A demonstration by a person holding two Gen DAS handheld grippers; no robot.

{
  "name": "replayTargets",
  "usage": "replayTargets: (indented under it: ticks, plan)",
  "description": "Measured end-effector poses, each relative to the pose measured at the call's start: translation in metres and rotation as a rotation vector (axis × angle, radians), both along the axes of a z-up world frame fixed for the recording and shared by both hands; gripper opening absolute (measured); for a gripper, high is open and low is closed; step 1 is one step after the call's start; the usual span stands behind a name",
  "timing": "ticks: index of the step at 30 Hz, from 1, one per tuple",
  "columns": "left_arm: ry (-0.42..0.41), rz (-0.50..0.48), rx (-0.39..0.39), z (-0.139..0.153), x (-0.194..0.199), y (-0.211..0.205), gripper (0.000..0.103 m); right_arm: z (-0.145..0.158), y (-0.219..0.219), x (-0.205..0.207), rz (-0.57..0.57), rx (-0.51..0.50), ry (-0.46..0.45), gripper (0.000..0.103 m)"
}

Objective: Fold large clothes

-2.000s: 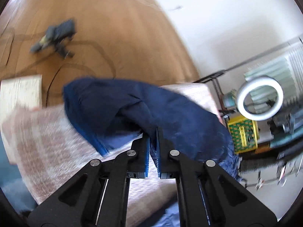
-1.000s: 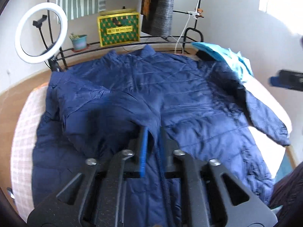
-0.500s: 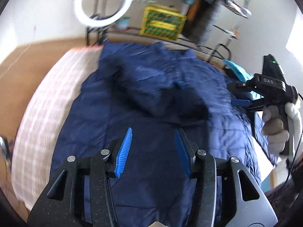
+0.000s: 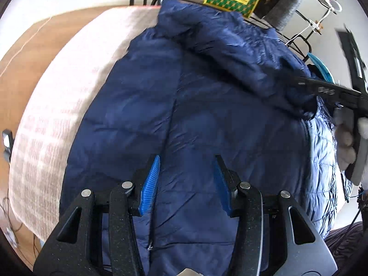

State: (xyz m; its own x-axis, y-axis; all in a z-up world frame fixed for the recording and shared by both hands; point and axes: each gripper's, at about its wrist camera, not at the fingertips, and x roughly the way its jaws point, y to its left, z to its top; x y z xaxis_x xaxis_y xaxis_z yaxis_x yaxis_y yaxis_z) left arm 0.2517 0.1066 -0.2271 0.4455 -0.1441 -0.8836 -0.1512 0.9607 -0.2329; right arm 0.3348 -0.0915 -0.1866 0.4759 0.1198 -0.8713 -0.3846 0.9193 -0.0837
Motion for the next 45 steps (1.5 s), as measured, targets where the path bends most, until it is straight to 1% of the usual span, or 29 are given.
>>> replayTargets:
  ticks: [1, 2, 4, 5, 7, 8, 11, 13, 16, 18, 19, 20, 23, 24, 28, 29, 30, 31, 32, 33, 35, 36, 37, 39, 41, 43, 45]
  plan:
    - [0.005, 0.009, 0.002, -0.002, -0.002, 0.002, 0.049, 0.001, -0.016, 0.003, -0.048, 0.024, 0.013, 0.06]
    - [0.009, 0.014, 0.001, -0.004, -0.003, 0.002, 0.049, 0.003, -0.044, 0.006, -0.124, 0.052, 0.021, 0.06]
    - [0.018, 0.011, 0.002, -0.007, -0.004, 0.003, 0.049, 0.005, -0.09, 0.006, -0.233, 0.078, 0.043, 0.06]
    - [0.018, 0.008, 0.005, -0.007, -0.004, 0.003, 0.049, 0.005, -0.106, 0.005, -0.264, 0.099, 0.056, 0.06]
    - [0.015, -0.004, 0.011, -0.007, -0.005, 0.0, 0.049, 0.008, -0.144, 0.001, -0.308, 0.183, 0.092, 0.062]
    - [0.015, -0.006, 0.016, -0.007, -0.005, -0.001, 0.049, 0.011, -0.156, 0.0, -0.323, 0.205, 0.094, 0.062]
    - [0.02, -0.008, 0.008, -0.008, -0.005, -0.003, 0.049, 0.015, -0.171, 0.002, -0.323, 0.26, 0.116, 0.063]
    - [0.021, -0.007, 0.008, -0.008, -0.003, -0.003, 0.049, 0.012, -0.165, 0.006, -0.31, 0.346, 0.182, 0.066]
    - [0.028, -0.007, 0.012, -0.01, 0.0, -0.004, 0.049, 0.007, -0.169, 0.003, -0.338, 0.459, 0.262, 0.07]
    - [0.033, -0.006, 0.011, -0.011, 0.001, -0.004, 0.049, -0.003, -0.183, -0.002, -0.377, 0.595, 0.358, 0.07]
    - [0.034, -0.005, 0.01, -0.012, 0.001, -0.004, 0.049, -0.006, -0.19, -0.005, -0.385, 0.64, 0.389, 0.07]
    - [0.033, -0.004, 0.007, -0.012, 0.001, -0.004, 0.049, -0.006, -0.2, -0.012, -0.393, 0.685, 0.405, 0.07]
    - [0.036, 0.001, 0.003, -0.012, 0.002, -0.004, 0.049, -0.003, -0.215, -0.016, -0.403, 0.733, 0.396, 0.07]
    - [0.036, 0.001, 0.002, -0.012, 0.003, -0.005, 0.049, -0.004, -0.215, -0.011, -0.405, 0.731, 0.392, 0.07]
    - [0.035, -0.006, 0.009, -0.011, 0.006, -0.01, 0.049, -0.02, -0.197, 0.005, -0.411, 0.628, 0.422, 0.07]
    - [0.035, -0.009, 0.013, -0.011, 0.007, -0.01, 0.049, -0.027, -0.191, 0.009, -0.407, 0.619, 0.437, 0.068]
    - [0.035, -0.012, 0.02, -0.011, 0.007, -0.011, 0.049, -0.03, -0.184, 0.012, -0.392, 0.604, 0.436, 0.062]
    - [0.036, -0.014, 0.023, -0.011, 0.007, -0.012, 0.049, -0.03, -0.181, 0.015, -0.377, 0.582, 0.426, 0.03]
    - [0.039, -0.014, 0.022, -0.013, 0.007, -0.011, 0.049, -0.03, -0.172, 0.02, -0.348, 0.529, 0.41, 0.007]
    - [0.041, -0.012, 0.02, -0.013, 0.008, -0.011, 0.049, -0.028, -0.164, 0.024, -0.311, 0.471, 0.392, 0.007]
    - [0.043, -0.01, 0.017, -0.014, 0.009, -0.01, 0.049, -0.022, -0.149, 0.035, -0.263, 0.366, 0.32, 0.005]
    - [0.043, -0.01, 0.018, -0.014, 0.009, -0.011, 0.049, -0.017, -0.141, 0.043, -0.238, 0.291, 0.262, 0.005]
    - [0.042, -0.011, 0.022, -0.014, 0.01, -0.011, 0.049, -0.012, -0.136, 0.05, -0.219, 0.239, 0.215, 0.005]
    - [0.042, -0.014, 0.034, -0.015, 0.011, -0.013, 0.049, 0.0, -0.127, 0.072, -0.192, 0.159, 0.124, 0.005]
    - [0.042, -0.017, 0.045, -0.015, 0.012, -0.016, 0.049, 0.005, -0.124, 0.094, -0.189, 0.149, 0.093, 0.005]
    - [0.043, -0.016, 0.049, -0.016, 0.015, -0.017, 0.049, 0.005, -0.123, 0.113, -0.19, 0.181, 0.098, 0.005]
    - [0.044, -0.012, 0.043, -0.015, 0.018, -0.019, 0.049, -0.004, -0.113, 0.122, -0.185, 0.2, 0.109, 0.005]
